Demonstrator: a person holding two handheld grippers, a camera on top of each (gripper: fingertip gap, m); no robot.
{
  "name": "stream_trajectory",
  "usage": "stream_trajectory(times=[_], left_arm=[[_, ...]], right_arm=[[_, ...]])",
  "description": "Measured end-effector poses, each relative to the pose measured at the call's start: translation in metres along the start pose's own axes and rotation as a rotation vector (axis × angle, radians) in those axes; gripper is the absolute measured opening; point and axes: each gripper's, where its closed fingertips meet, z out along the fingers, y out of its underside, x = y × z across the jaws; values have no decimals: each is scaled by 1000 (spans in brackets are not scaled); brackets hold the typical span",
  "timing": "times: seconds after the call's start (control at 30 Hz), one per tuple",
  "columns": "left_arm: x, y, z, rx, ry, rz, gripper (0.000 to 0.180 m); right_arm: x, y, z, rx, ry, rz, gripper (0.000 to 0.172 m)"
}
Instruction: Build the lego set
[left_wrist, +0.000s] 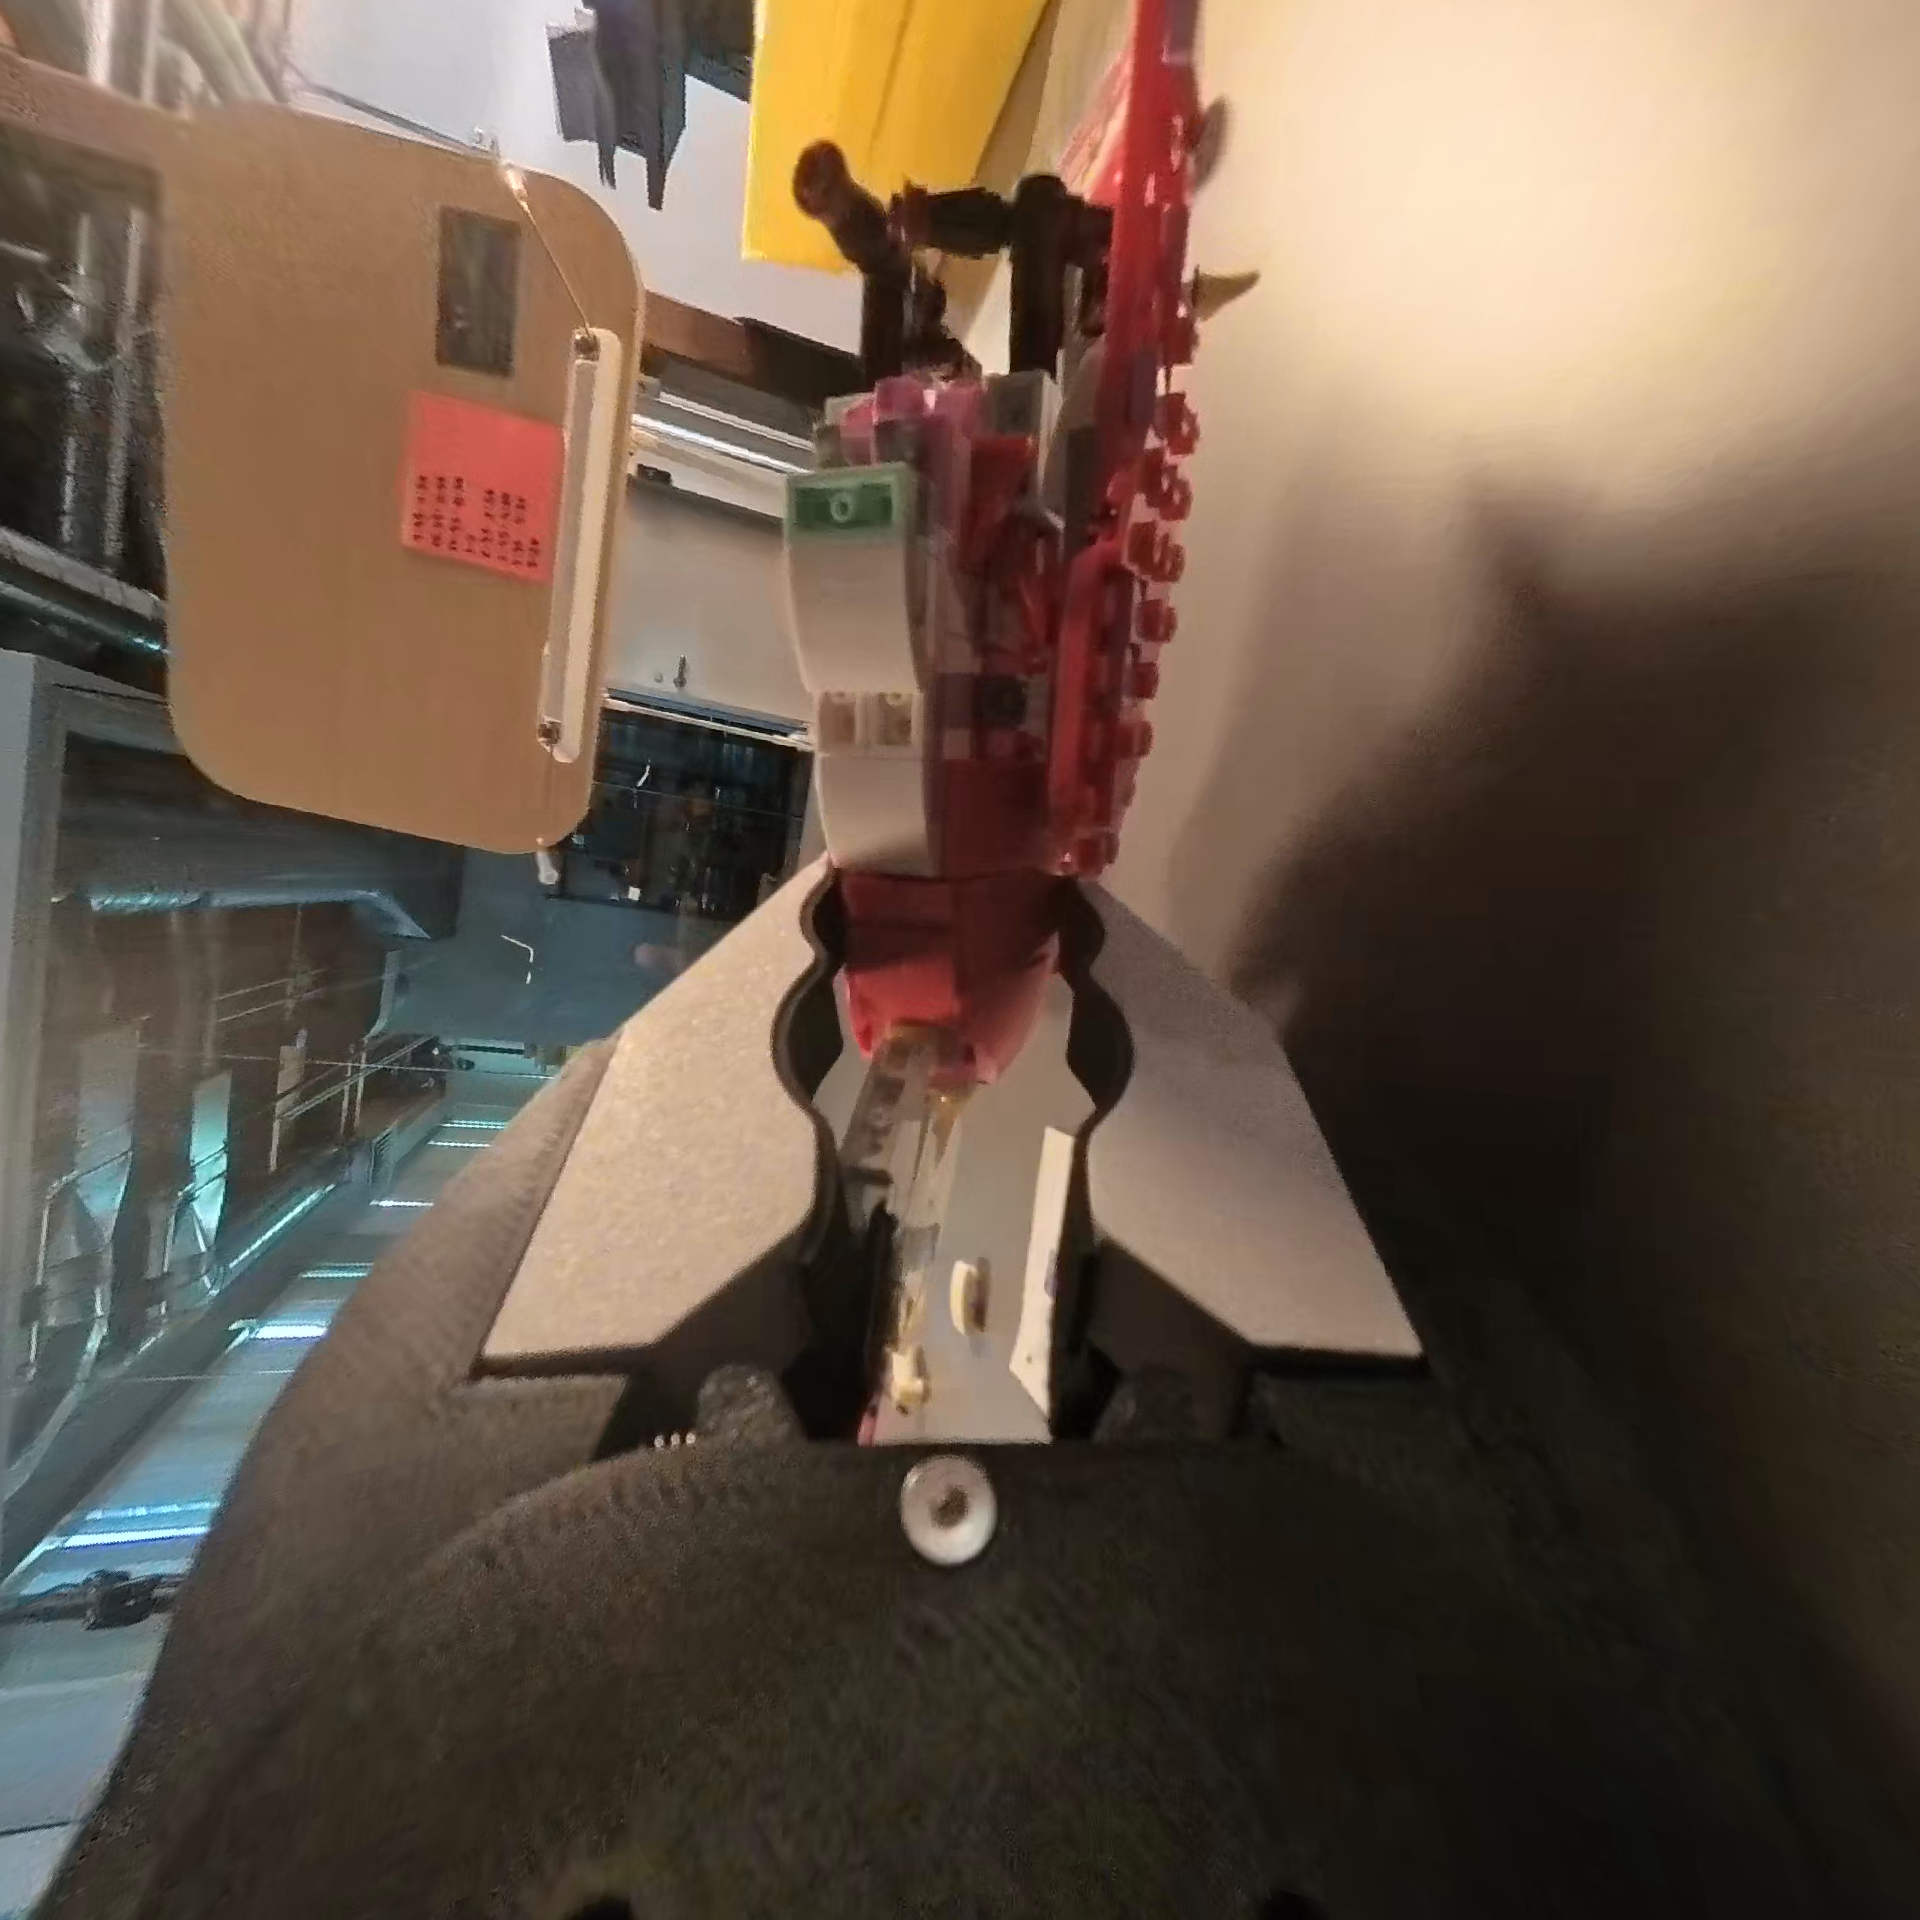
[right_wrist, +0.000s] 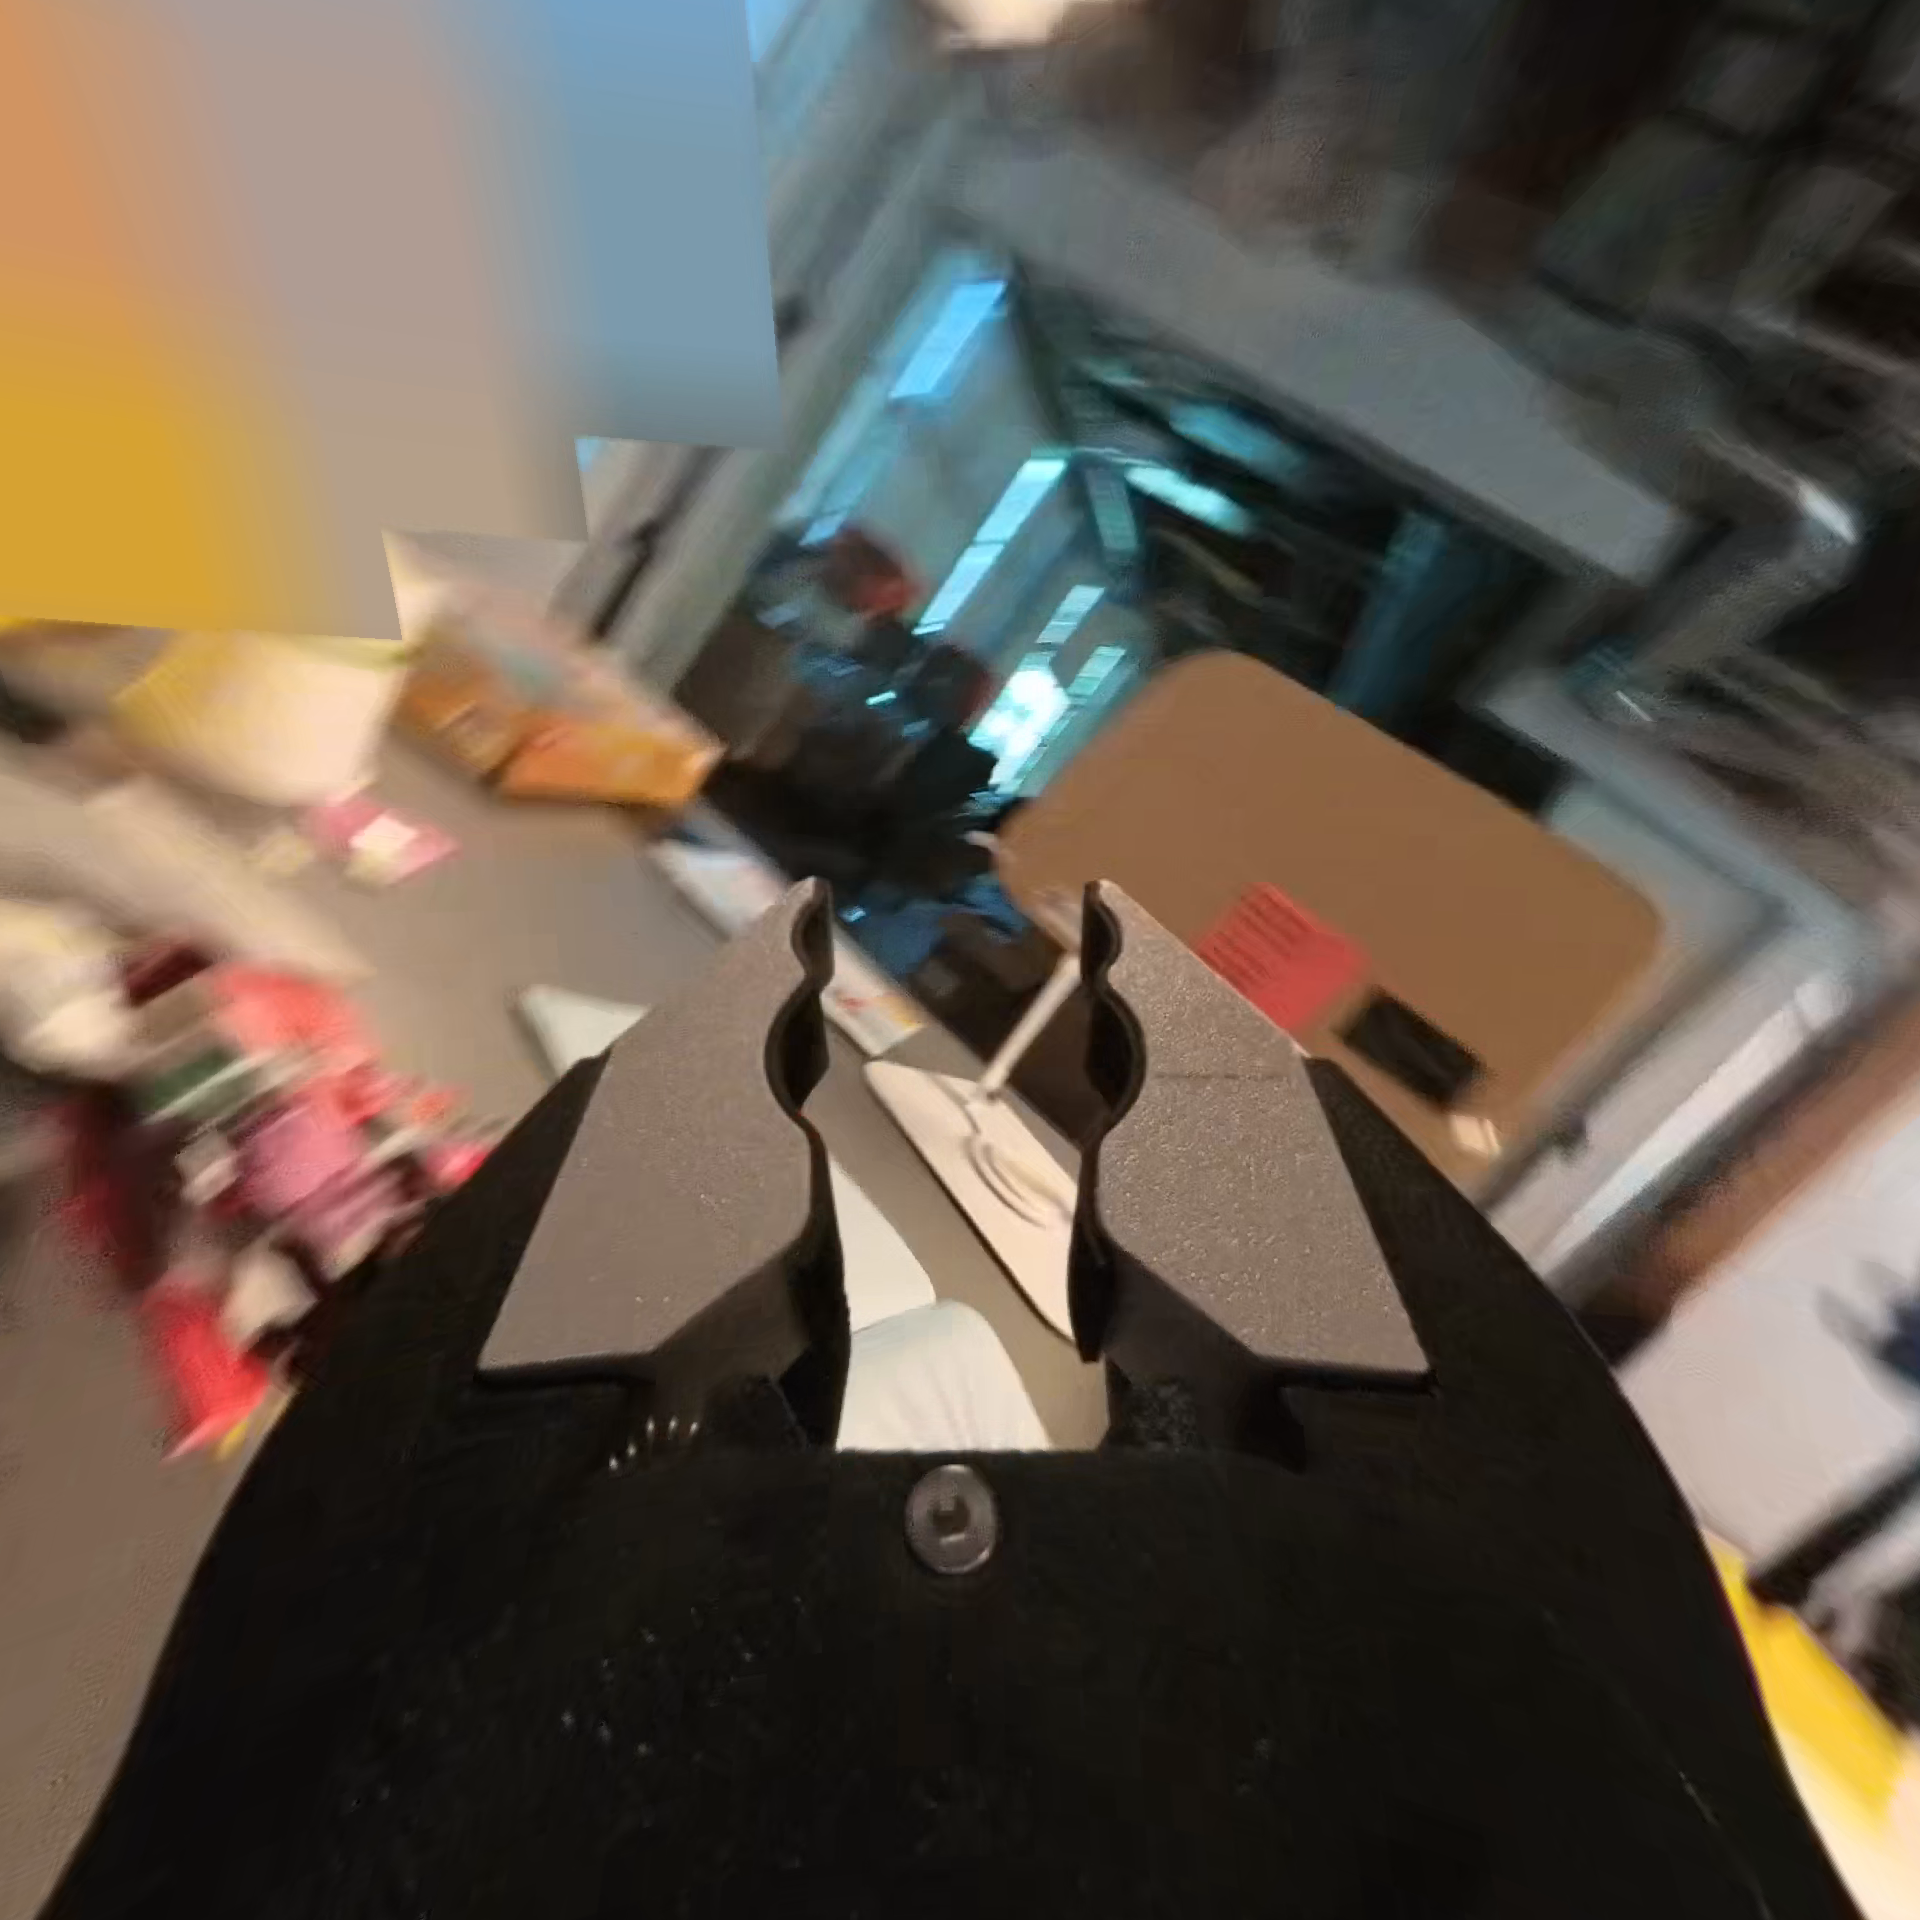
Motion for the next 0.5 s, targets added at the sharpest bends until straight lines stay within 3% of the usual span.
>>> stream_trajectory(times=[0.1,0.2,0.37,0.5], left_arm=[[6,0,2,6,17,34,40],[15,-6,1,51,51,54,40],[17,-10,4,75,47,41,40],[16,-20,4,95,8,87,40]], right_arm=[[47,47,1,17,269,249,39],[60,95,16,-61,360,269,35],[84,113,35,-70,435,214,24],[84,108,33,1,381,318,14]])
